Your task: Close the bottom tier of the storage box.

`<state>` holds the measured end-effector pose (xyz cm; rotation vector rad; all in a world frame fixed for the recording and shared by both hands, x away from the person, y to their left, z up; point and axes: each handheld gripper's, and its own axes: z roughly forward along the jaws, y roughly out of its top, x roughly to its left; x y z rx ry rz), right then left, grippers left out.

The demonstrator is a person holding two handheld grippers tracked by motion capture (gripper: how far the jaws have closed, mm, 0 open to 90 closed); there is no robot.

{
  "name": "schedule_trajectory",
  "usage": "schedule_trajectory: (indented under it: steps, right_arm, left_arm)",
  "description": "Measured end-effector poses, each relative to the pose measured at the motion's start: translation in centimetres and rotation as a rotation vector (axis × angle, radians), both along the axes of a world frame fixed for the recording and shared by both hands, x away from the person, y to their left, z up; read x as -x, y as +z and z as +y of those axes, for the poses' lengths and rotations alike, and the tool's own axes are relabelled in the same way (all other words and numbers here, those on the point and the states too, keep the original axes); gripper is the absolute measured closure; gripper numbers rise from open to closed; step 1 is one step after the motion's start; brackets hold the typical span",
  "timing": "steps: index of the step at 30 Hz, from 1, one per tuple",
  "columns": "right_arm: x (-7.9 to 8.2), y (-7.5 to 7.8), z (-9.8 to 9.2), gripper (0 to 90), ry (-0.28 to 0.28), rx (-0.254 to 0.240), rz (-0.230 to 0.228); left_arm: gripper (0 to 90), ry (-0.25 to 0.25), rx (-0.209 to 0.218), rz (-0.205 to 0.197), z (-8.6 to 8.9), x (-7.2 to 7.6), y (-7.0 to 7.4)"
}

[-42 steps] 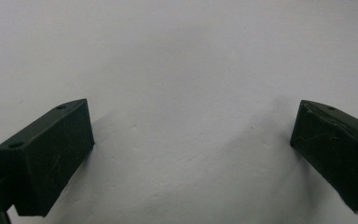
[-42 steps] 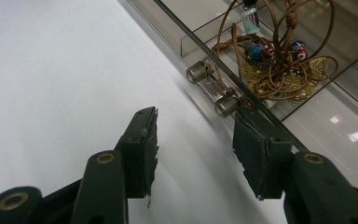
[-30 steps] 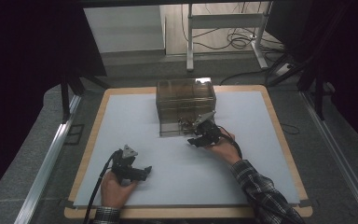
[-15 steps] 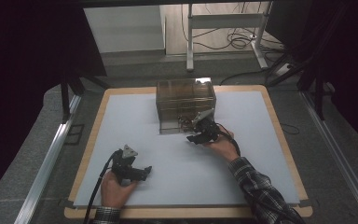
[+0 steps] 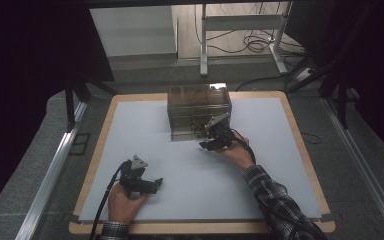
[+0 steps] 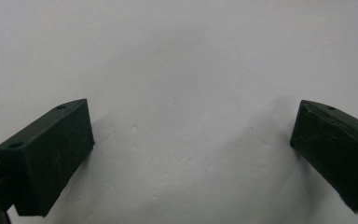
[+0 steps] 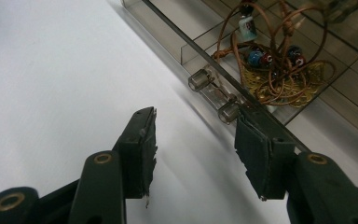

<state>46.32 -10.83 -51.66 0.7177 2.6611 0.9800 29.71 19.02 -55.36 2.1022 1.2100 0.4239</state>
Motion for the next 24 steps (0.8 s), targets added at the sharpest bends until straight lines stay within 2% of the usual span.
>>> schedule_trajectory:
  steps: [24]
  right_arm:
    - [-1.7,0.1,0.6,46.7,-0.025,0.003,-0.01]
  left_arm:
    - [0.0,0.0,0.0,0.0,0.0,0.0,0.0]
